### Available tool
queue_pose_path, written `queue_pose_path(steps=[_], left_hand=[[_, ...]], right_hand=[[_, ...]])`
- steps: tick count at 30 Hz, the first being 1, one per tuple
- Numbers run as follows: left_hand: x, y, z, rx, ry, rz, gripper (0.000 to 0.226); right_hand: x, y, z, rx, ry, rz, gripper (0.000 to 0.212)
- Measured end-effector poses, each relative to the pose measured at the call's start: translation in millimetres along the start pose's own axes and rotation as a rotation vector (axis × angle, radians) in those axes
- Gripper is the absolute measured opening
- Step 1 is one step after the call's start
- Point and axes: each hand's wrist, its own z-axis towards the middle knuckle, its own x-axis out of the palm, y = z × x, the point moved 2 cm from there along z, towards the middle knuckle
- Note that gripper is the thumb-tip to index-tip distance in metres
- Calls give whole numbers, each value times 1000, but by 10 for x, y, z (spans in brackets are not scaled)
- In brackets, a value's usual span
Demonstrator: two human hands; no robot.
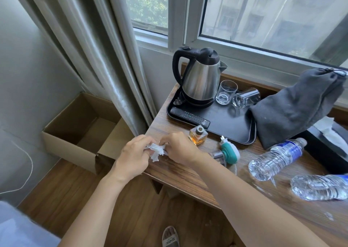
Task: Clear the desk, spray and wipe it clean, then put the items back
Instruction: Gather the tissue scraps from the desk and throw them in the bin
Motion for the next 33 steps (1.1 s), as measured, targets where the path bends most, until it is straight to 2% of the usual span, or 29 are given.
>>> queue_pose_path(steps=[4,7,16,19,25,33], left_hand=[[60,-90,-14,-14,-42,-74,20],[248,-270,13,28,-14,-131,23],[979,-1136,195,226,161,-192,28],[1142,-1547,163,246,149,-235,26],[1540,-2396,51,356,172,-248,29],[2344,-3438,-304,370,268,-341,24]], right_hand=[[-98,-74,-264,19,-166,63,15],[-196,-141,-607,83,-255,84,10],[-657,-476,-1603,399,-414,211,30],[-824,-582,-1973,403,-461,247,37],[-1119,-943,-2756,412,-561,183,20],[-1306,-1659,-3840,499,-661,122,6]])
